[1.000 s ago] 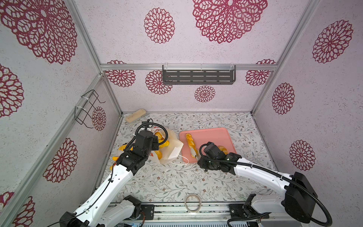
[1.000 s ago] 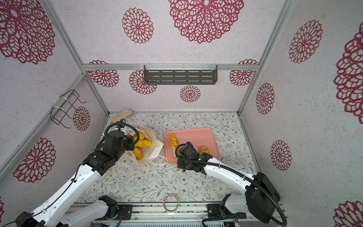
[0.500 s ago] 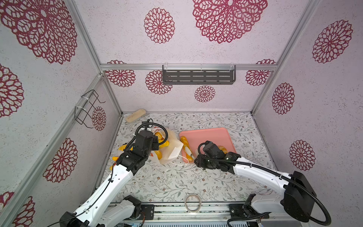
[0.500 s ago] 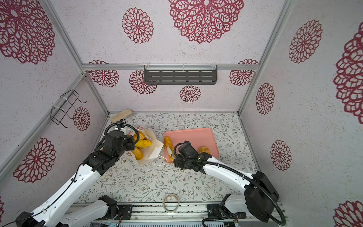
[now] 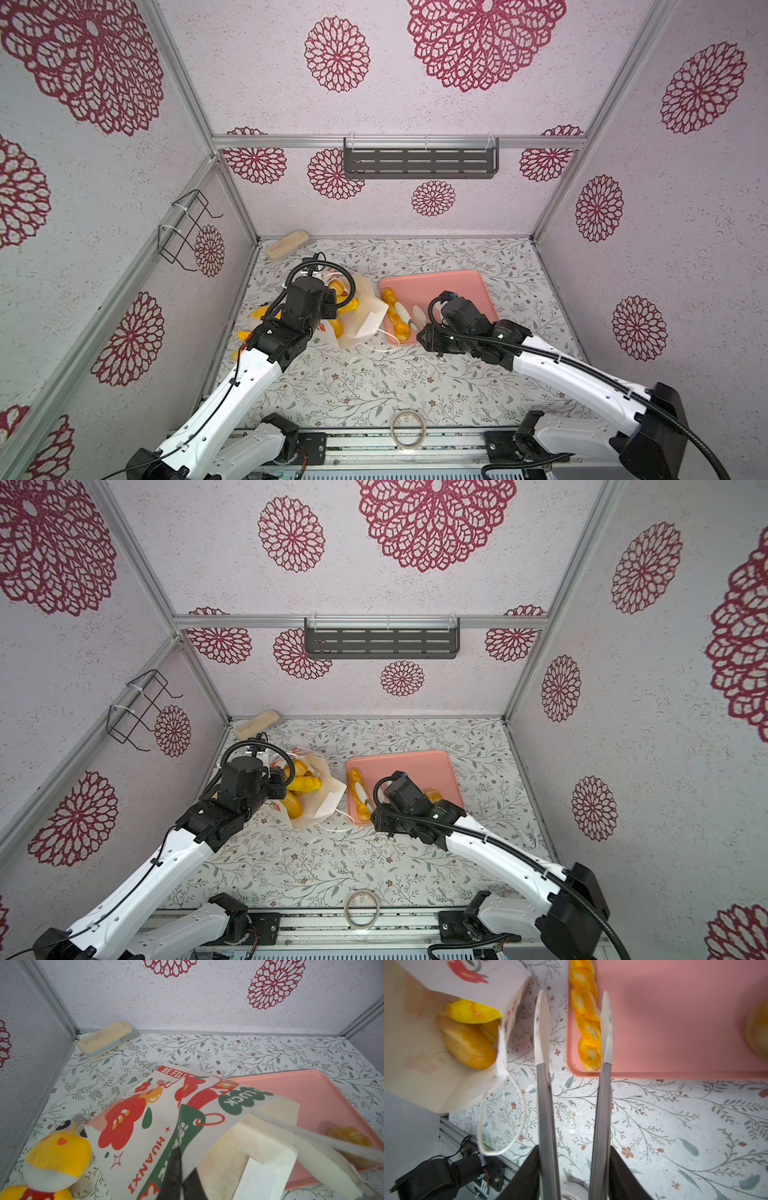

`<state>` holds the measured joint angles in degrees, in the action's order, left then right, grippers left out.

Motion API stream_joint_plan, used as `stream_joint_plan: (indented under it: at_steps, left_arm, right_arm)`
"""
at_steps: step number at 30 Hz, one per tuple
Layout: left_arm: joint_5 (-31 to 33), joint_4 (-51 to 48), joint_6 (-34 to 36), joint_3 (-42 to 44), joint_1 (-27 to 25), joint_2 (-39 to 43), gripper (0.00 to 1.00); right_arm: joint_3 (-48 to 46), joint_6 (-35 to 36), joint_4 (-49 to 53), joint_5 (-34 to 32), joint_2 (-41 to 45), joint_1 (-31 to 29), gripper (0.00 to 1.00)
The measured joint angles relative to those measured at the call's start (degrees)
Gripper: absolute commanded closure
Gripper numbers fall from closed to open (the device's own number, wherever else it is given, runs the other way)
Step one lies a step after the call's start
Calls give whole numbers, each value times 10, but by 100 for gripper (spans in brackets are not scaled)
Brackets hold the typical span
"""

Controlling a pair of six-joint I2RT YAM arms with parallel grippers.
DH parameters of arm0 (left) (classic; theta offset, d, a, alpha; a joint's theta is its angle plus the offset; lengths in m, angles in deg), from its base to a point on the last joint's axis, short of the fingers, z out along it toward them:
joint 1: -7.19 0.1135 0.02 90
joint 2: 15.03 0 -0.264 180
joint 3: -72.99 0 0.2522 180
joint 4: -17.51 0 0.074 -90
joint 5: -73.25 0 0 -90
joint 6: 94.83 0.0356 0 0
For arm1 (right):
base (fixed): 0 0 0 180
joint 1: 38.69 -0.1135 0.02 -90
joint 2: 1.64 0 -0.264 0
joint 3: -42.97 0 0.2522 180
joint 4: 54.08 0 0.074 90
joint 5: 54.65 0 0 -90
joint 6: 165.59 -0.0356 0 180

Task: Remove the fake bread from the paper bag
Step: 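Lower the twisted bread onto the pink tray and open the tongs, then move the empty tongs with the right gripper back into the bag opening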

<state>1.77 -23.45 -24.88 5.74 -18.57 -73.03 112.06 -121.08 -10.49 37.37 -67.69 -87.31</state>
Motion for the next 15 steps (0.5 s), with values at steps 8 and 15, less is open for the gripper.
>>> stream_joint_plan:
  at_steps: [8, 15]
  left_arm:
    - [-31, 14, 7, 12, 0, 3, 100]
    - [-70, 29, 30, 29, 0, 4, 100]
  right_arm:
    - [38, 33, 87, 28, 59, -1, 58]
    - [115, 53, 117, 50, 40, -96, 57]
